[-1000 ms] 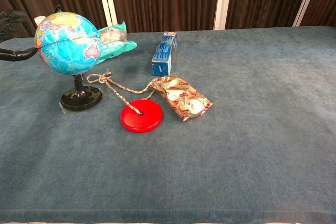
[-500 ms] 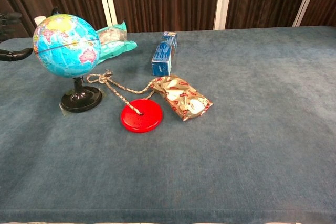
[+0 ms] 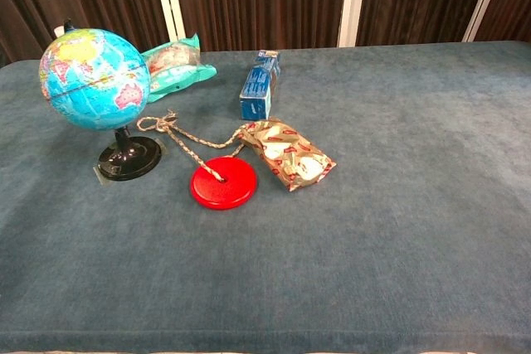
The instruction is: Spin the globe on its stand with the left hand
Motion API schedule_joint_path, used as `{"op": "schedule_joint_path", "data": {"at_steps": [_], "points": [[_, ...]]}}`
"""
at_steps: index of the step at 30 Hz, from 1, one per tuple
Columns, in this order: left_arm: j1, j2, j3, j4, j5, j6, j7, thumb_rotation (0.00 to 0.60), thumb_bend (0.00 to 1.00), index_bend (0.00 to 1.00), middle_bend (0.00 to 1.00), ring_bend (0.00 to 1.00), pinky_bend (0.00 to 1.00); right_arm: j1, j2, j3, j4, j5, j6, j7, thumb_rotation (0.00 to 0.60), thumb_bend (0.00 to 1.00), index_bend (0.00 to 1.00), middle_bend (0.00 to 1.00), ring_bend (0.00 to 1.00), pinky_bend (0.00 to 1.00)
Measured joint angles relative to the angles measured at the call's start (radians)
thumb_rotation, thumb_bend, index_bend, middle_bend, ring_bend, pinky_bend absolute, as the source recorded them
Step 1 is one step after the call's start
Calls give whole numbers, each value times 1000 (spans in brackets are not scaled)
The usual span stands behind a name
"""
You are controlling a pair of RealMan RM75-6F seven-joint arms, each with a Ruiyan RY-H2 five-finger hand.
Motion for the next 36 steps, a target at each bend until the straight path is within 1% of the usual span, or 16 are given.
{"op": "schedule_joint_path", "data": {"at_steps": [5, 7, 8, 11, 13, 16, 17, 20, 23, 26, 30, 36], "points": [[32, 37, -5, -51, 32, 43, -102, 569, 382, 0, 0, 0, 38, 1, -1, -1, 0, -2, -3, -3, 600, 65, 0, 0, 0, 0], [45, 57, -5, -79, 48, 55, -135, 556, 360, 0, 0, 0, 38, 2, -2, -2, 0, -2, -4, -4, 600, 65, 0, 0, 0, 0], [49, 63, -4, -90, 55, 58, -147, 539, 342, 0, 0, 0, 37, 3, -3, -2, -1, -3, -6, -6, 600, 65, 0, 0, 0, 0], [58, 86, 9, -142, 102, 75, -183, 506, 329, 0, 0, 0, 35, 4, -5, -3, -2, -4, -9, -9, 600, 65, 0, 0, 0, 0], [58, 96, 29, -182, 157, 88, -173, 501, 329, 0, 0, 0, 35, 4, -4, -3, -2, -4, -9, -6, 600, 65, 0, 0, 0, 0], [50, 102, 54, -231, 215, 90, -109, 493, 326, 0, 0, 0, 34, 3, 0, -1, -2, -3, -3, 2, 600, 65, 0, 0, 0, 0], [47, 102, 59, -241, 221, 89, -82, 476, 317, 0, 0, 0, 34, 3, 1, -1, -1, -3, -2, 6, 600, 65, 0, 0, 0, 0], [28, 93, 70, -266, 221, 81, 11, 446, 281, 0, 0, 0, 28, 1, 4, -2, 0, -4, 1, 12, 600, 65, 0, 0, 0, 0], [3, 68, 71, -272, 204, 66, 92, 425, 269, 0, 0, 0, 26, -1, 8, -2, 0, -5, 7, 17, 600, 65, 0, 0, 0, 0], [-17, 38, 66, -251, 180, 58, 172, 416, 267, 0, 0, 0, 25, -4, 12, -1, 0, -5, 12, 23, 600, 65, 0, 0, 0, 0], [-45, -22, 56, -188, 143, 58, 281, 421, 266, 0, 0, 0, 21, -6, 15, 1, 0, -3, 16, 31, 600, 65, 0, 0, 0, 0], [-67, -59, 45, -136, 110, 55, 321, 416, 267, 0, 0, 0, 20, -6, 17, 0, 0, -4, 15, 34, 600, 65, 0, 0, 0, 0]]}}
